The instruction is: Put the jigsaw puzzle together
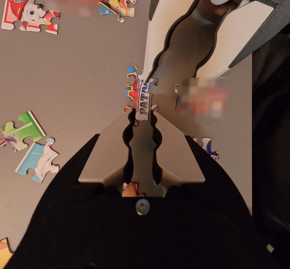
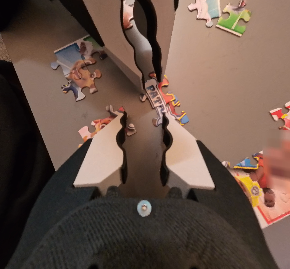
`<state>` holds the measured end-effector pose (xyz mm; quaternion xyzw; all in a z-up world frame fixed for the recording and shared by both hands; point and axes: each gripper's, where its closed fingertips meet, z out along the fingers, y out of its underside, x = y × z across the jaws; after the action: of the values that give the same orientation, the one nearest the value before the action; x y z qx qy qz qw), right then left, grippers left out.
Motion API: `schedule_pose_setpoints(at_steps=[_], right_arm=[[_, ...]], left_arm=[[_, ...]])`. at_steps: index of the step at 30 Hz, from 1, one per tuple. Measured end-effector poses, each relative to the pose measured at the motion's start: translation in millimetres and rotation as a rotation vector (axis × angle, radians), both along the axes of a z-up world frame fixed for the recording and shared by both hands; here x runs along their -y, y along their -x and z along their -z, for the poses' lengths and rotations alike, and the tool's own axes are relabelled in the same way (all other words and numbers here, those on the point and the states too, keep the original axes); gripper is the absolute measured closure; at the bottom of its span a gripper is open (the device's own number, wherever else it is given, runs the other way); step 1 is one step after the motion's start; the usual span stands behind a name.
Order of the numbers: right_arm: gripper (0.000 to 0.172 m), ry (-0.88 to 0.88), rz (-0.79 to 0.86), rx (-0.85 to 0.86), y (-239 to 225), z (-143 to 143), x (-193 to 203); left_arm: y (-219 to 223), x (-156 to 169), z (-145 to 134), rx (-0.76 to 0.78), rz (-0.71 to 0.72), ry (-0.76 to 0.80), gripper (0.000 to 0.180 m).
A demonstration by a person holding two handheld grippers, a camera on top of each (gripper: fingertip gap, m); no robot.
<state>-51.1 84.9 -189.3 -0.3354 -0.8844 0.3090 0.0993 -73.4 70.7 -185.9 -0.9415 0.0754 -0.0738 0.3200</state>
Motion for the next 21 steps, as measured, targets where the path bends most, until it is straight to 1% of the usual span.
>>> schedule_pose_setpoints(at_steps=[3,8,13,21], right_arm=[[0.126,0.025,-0.005,0.007,-4.5,-0.9,4.2],[0.125,0.019,-0.014,-0.001,-0.7,-0.5,7.7],[0.125,0.018,-0.020,-0.002,2.7,-1.0,11.0],[0.123,0.021,-0.033,-0.008,6.1,0.2,18.4]], left_arm=[[-1.2,-0.7,2.4,0.013,-0.004,0.009,0.164],[0.2,0.0,4.2,0.007,-0.015,0.021,0.164],[2.2,1.8,4.2,0.033,-0.035,0.027,0.163],[2.1,1.5,2.8,0.031,-0.033,0.022,0.162]])
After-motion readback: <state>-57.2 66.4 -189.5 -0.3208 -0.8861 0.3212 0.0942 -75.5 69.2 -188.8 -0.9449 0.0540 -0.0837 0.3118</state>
